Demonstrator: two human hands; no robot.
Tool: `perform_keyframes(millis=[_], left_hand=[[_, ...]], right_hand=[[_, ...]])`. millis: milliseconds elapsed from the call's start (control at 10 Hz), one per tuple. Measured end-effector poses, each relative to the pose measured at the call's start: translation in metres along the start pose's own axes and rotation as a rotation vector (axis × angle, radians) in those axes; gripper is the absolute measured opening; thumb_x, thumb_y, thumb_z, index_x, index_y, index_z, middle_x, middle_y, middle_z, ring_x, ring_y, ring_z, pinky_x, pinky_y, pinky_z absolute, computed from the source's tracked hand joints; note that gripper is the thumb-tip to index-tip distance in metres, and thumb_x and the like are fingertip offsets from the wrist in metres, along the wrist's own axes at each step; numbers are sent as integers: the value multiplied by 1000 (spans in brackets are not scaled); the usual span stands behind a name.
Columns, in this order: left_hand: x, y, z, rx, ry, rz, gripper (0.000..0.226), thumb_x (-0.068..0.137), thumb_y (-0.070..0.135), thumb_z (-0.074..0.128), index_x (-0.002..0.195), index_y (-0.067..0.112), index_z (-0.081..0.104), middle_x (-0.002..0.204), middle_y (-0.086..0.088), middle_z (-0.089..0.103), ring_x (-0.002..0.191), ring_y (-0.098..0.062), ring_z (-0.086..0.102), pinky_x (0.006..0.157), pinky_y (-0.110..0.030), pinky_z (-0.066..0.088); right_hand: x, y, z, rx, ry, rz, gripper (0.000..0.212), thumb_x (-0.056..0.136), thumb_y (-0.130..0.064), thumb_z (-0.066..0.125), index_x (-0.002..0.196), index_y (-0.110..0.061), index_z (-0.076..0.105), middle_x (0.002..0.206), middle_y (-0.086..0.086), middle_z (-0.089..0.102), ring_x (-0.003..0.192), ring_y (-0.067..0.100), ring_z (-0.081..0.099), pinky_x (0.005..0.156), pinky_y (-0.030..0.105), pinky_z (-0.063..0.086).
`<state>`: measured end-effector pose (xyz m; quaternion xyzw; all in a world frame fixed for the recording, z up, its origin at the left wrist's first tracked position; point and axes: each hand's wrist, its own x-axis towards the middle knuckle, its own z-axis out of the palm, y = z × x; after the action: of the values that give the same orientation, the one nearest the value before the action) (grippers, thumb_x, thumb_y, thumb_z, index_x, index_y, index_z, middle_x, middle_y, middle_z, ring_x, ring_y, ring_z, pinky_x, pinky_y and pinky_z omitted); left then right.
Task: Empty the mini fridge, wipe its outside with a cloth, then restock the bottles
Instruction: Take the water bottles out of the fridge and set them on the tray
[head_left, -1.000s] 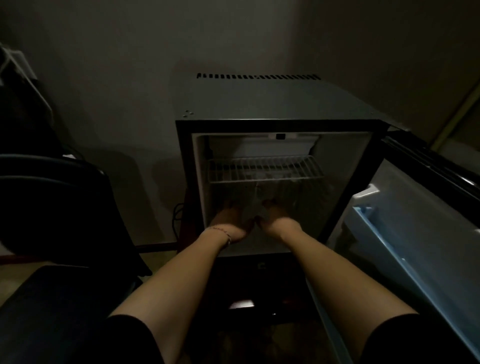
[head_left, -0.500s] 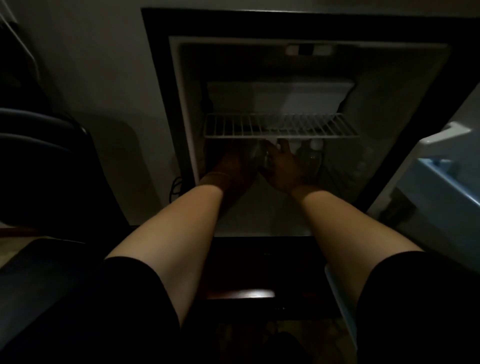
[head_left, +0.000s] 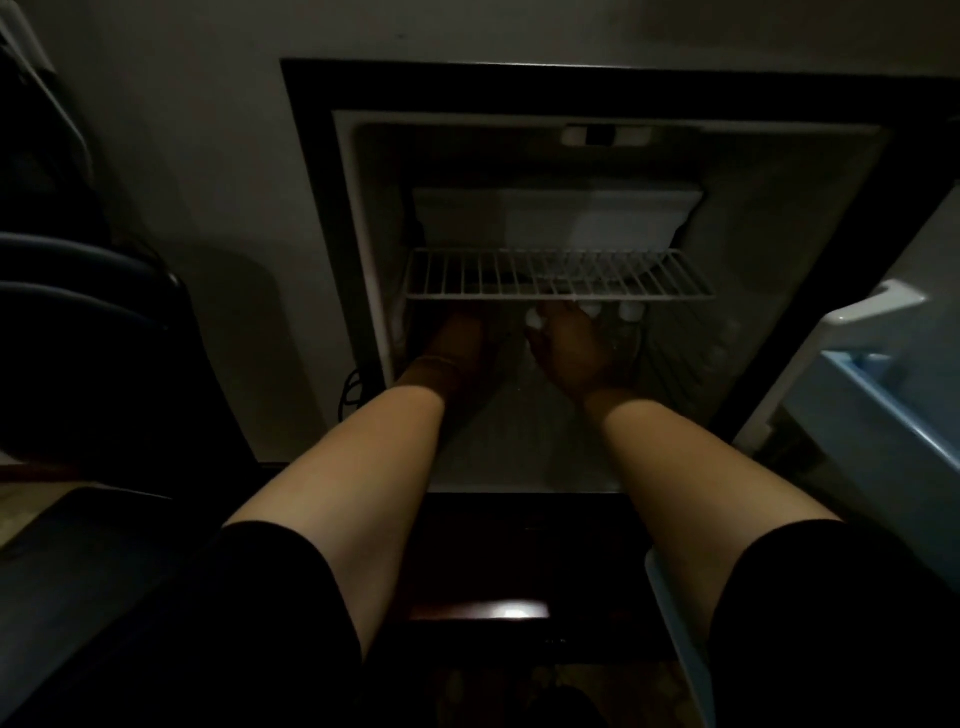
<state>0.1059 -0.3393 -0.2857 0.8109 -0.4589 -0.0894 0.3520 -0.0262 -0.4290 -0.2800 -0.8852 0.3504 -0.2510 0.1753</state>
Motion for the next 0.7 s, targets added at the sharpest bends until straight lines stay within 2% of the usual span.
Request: perform_keyframes(millis=[100, 200, 300, 400, 500, 600, 700], left_hand=[[-14, 6, -15, 252, -89, 77, 42, 100, 18, 54, 139, 1, 51, 139, -19, 53, 127, -33, 51, 105, -37, 42], [-25, 8, -22, 214, -146, 37, 37, 99, 13, 54, 134, 0, 54, 139, -23, 52, 127, -37, 51, 105, -39, 41], [-45, 23, -32, 228, -256, 40, 37, 99, 21, 54, 133, 7, 56, 142, -21, 47, 129, -38, 46, 110, -40, 36], [-62, 31, -40, 283, -293, 93, 39, 99, 20, 53, 136, 6, 53, 144, -22, 45, 131, -37, 44, 109, -37, 32], [-81, 47, -59, 271, -329, 71, 35, 98, 24, 56, 131, 11, 57, 139, -18, 51, 126, -37, 50, 103, -37, 40], [-98, 61, -79, 268, -359, 72, 30, 94, 23, 61, 122, 15, 63, 130, -13, 57, 118, -34, 54, 99, -36, 44], [-123, 70, -99, 293, -375, 107, 22, 93, 22, 63, 114, 14, 64, 118, -10, 60, 111, -30, 58, 97, -39, 48]], right_hand=[[-13, -8, -2, 78, 15, -12, 39, 96, -32, 56, 119, -1, 61, 121, 25, 60, 109, 40, 60, 91, 37, 44], [-24, -16, -3, 89, -22, 3, 46, 94, -33, 54, 126, 0, 61, 129, 28, 56, 114, 42, 58, 96, 42, 45], [-33, -29, -10, 34, -79, 45, 31, 92, -12, 65, 119, 3, 65, 130, 28, 53, 116, 43, 54, 98, 35, 39], [-45, -52, -29, -18, -183, 85, 39, 95, -19, 61, 131, -4, 58, 138, 22, 49, 124, 39, 49, 100, 34, 38], [-60, -77, -56, 6, -307, 182, 49, 97, -25, 60, 143, -12, 48, 147, 17, 44, 131, 36, 46, 107, 39, 40], [-81, -98, -86, 11, -390, 211, 45, 93, -21, 65, 136, -14, 51, 133, 13, 54, 120, 31, 56, 99, 37, 46], [-103, -113, -108, 3, -358, 214, 30, 90, -20, 67, 119, -18, 58, 106, 1, 56, 101, 19, 61, 88, 34, 53]])
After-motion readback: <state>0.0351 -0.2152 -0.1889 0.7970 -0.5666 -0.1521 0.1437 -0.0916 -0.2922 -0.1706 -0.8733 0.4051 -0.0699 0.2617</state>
